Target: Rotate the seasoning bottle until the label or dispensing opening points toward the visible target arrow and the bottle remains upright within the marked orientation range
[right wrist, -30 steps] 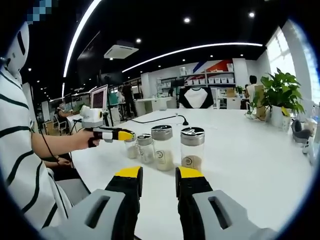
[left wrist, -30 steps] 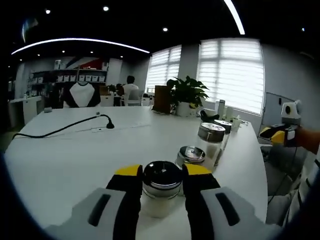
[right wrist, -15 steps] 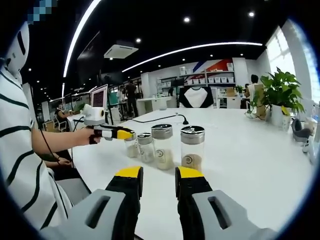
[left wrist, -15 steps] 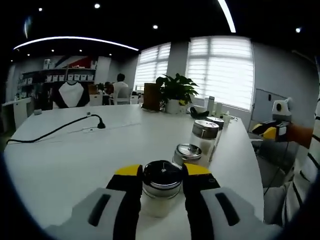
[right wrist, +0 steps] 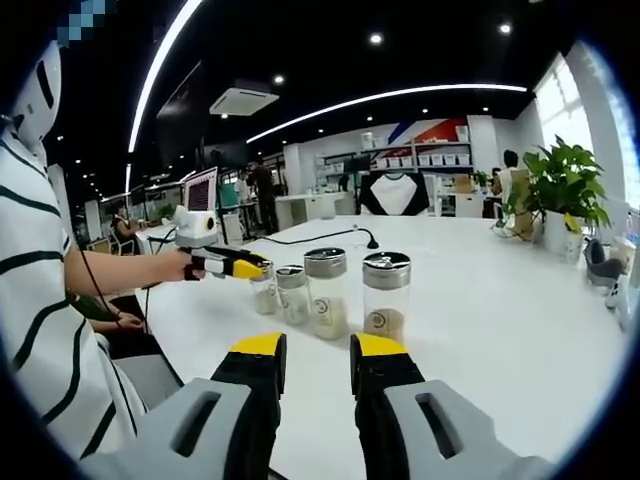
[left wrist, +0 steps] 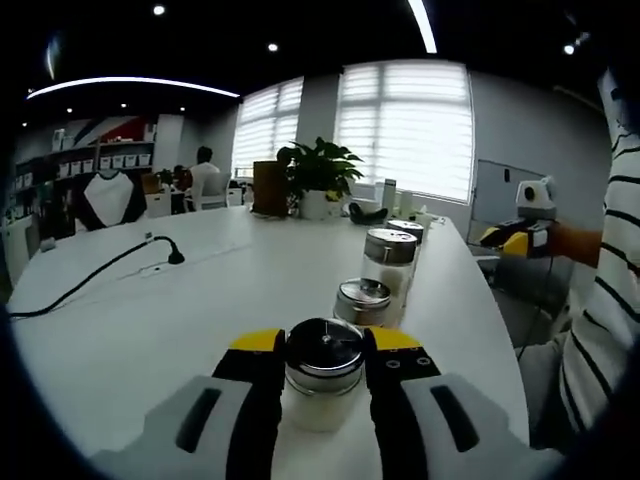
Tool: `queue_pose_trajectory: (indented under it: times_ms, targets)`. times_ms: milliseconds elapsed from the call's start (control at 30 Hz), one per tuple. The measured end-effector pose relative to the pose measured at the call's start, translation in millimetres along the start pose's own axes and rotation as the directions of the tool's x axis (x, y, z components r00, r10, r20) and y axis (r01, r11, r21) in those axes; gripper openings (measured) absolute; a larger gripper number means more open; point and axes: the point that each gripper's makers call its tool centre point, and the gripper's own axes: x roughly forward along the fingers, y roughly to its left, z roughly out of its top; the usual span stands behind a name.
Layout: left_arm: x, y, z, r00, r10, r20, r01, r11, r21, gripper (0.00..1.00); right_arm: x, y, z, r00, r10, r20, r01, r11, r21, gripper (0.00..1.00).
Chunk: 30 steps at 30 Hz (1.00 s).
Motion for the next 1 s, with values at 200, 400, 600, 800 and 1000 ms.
queue_pose_trajectory:
  times_ms: [200, 400, 600, 800, 1000]
  targets:
    - [2, 1.9, -0.2, 0.998, -0.066, -0.005, 0.066, 0.998, 0.010, 0.33, 0, 0, -1.1, 1.000, 0.000, -0.009, 0.000, 1.000, -0.004, 0.23]
    - [2, -0.9, -0.8, 0.992, -0.128, -0.013, 0.129, 0.992, 0.012, 0.33, 0, -3, 0.1, 1.000, -0.009, -0.008, 0.009, 1.000, -0.002, 0.23]
    - [2, -4.6, -0.1, 0.982, -0.189, -0.022, 0.189, 0.981, 0.033, 0.33, 0, -3, -2.4, 1.000, -0.013, -0.015, 0.013, 1.000, 0.007, 0.23]
    - [1, -6.2, -0.9, 0.986, -0.167, 0.002, 0.167, 0.986, 0.017, 0.34, 2, -4, 0.9, 1.000, -0.017, 0.007, 0.017, 1.000, 0.020, 0.24]
    - [-7, 0.4, 15.7, 0.996, -0.003, 0.089, 0.005, 1.000, -0.021, 0.41, 0, -5, 2.4, 1.000, -0.013, 0.019, 0.013, 1.000, 0.021, 0.24]
